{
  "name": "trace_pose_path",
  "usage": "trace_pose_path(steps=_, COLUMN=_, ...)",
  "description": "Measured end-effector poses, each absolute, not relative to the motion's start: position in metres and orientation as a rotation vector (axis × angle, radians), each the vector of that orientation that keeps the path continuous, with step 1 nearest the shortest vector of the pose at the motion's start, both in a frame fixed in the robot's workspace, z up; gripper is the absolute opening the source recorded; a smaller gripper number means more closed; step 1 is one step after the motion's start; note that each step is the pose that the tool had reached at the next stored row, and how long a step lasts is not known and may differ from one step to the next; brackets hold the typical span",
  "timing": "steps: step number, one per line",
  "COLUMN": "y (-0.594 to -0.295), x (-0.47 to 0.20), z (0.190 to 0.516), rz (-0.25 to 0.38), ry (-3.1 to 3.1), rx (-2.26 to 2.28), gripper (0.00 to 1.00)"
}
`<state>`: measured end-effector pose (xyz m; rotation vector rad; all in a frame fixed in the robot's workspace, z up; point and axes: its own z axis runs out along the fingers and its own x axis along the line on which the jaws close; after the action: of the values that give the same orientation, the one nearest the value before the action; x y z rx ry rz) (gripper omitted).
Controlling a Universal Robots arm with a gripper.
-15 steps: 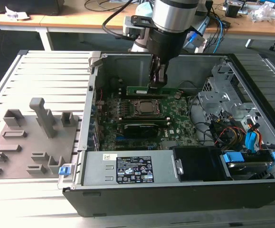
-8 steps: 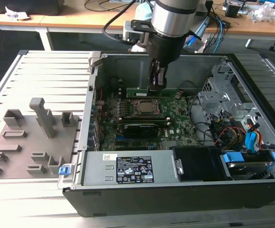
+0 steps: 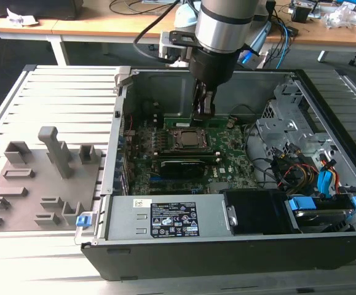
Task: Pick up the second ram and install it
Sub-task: 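Insert the second ram into the second slot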
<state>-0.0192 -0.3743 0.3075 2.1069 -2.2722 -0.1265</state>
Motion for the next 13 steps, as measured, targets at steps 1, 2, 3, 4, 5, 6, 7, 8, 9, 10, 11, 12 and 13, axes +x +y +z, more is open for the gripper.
trace_pose_path(steps=1, y=-0.374, x=-0.019, z=0.306, rz=-0.127, ry=-2.272, rx=2.107, gripper=0.14)
trace_pose_path(steps=2, y=-0.374, x=-0.019, z=0.305, rz=-0.127, ry=-2.272, rx=2.107, gripper=0.14)
trace_pose_path(steps=3, y=-0.374, x=-0.019, z=0.304, rz=-0.126, ry=-2.272, rx=2.107, gripper=0.14)
trace_pose_path(steps=4, y=-0.374, x=-0.019, z=0.302, rz=-0.126, ry=-2.272, rx=2.107, gripper=0.14)
trace_pose_path(steps=5, y=-0.374, x=-0.019, z=0.301, rz=-0.126, ry=-2.272, rx=2.107, gripper=0.14)
trace_pose_path(steps=6, y=-0.374, x=-0.019, z=0.300, rz=-0.126, ry=-2.272, rx=2.107, gripper=0.14)
trace_pose_path(steps=7, y=-0.374, x=-0.019, z=0.296, rz=-0.127, ry=-2.272, rx=2.107, gripper=0.14)
trace_pose_path(steps=8, y=-0.374, x=-0.019, z=0.295, rz=-0.127, ry=-2.272, rx=2.107, gripper=0.14)
trace_pose_path(steps=9, y=-0.374, x=-0.019, z=0.294, rz=-0.127, ry=-2.272, rx=2.107, gripper=0.14)
trace_pose_path(steps=10, y=-0.374, x=-0.019, z=0.293, rz=-0.126, ry=-2.272, rx=2.107, gripper=0.14)
trace_pose_path(steps=11, y=-0.374, x=-0.019, z=0.292, rz=-0.126, ry=-2.272, rx=2.107, gripper=0.14)
trace_pose_path(steps=12, y=-0.374, x=-0.019, z=0.290, rz=-0.126, ry=-2.272, rx=2.107, gripper=0.14)
trace_pose_path(steps=13, y=-0.374, x=-0.019, z=0.289, rz=-0.127, ry=-2.272, rx=2.107, gripper=0.14)
